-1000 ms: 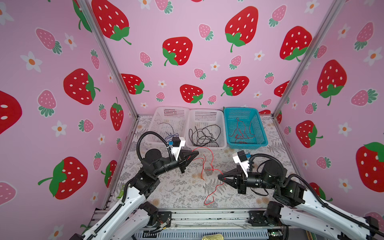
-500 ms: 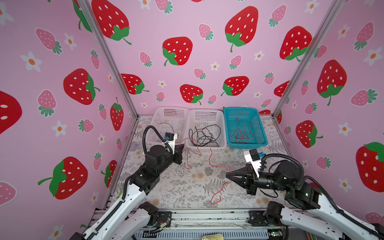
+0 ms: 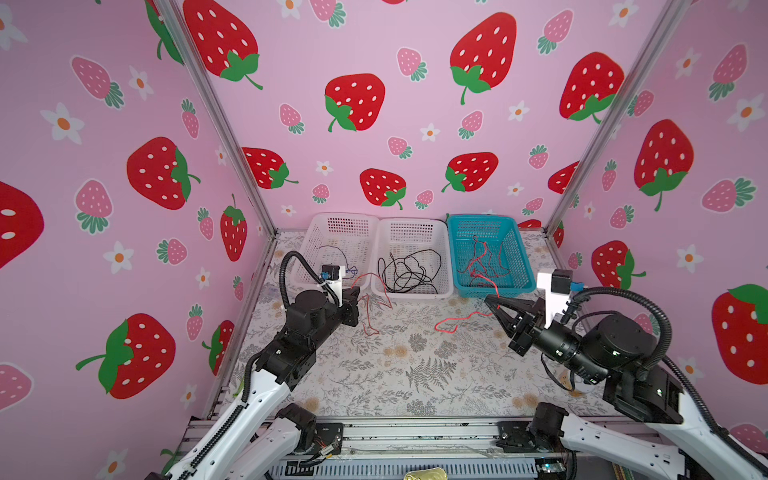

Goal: Untangle the cables
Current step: 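Carry the red wire with the right gripper over the teal basket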

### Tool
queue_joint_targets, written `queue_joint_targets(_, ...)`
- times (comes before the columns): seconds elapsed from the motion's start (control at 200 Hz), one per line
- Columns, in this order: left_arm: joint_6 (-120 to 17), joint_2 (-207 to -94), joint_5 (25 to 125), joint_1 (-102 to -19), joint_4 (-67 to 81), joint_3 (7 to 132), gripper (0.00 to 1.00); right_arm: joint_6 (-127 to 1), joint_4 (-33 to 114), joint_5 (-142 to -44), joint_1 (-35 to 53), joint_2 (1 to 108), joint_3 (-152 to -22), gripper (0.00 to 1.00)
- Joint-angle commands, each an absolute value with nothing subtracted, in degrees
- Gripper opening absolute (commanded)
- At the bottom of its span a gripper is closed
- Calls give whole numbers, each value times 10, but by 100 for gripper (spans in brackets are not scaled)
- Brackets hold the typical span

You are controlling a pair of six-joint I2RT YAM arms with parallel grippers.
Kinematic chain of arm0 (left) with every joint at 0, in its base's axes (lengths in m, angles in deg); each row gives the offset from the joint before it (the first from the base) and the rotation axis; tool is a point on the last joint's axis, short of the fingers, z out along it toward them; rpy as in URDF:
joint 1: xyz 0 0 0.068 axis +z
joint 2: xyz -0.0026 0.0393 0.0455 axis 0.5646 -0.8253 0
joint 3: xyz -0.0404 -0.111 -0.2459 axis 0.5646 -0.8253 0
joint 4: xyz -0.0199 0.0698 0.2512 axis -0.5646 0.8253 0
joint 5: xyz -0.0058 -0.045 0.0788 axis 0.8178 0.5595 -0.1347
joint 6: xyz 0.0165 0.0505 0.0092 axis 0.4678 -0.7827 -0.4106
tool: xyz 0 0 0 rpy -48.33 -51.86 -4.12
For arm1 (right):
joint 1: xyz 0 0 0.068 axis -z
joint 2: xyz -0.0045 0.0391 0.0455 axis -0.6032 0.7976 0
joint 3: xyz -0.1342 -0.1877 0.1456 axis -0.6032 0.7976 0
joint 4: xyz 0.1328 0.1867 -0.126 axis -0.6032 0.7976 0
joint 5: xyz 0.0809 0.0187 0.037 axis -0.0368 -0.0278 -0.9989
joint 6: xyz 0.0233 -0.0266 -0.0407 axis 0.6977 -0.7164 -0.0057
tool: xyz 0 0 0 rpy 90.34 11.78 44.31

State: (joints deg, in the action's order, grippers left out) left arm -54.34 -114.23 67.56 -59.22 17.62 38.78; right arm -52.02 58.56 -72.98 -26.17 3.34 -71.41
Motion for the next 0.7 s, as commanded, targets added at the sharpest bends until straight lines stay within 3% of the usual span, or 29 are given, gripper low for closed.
queue_joint_targets(0.0, -539, -1134, 701, -591, 158, 388, 0, -553, 594, -634, -261, 62, -750, 0)
queue_joint_targets(0.265, -533, -1130, 726, -591, 142, 383, 0, -586, 598, -633, -203, 133, -796, 0)
queue_joint_targets(0.455, -530, -1125, 750, -591, 133, 379, 0, -578, 598, -786, -48, 183, -821, 0)
queue_joint_targets(0.695, -517, -1115, 750, -591, 121, 371, 0, -554, 574, -887, 92, 242, -826, 0)
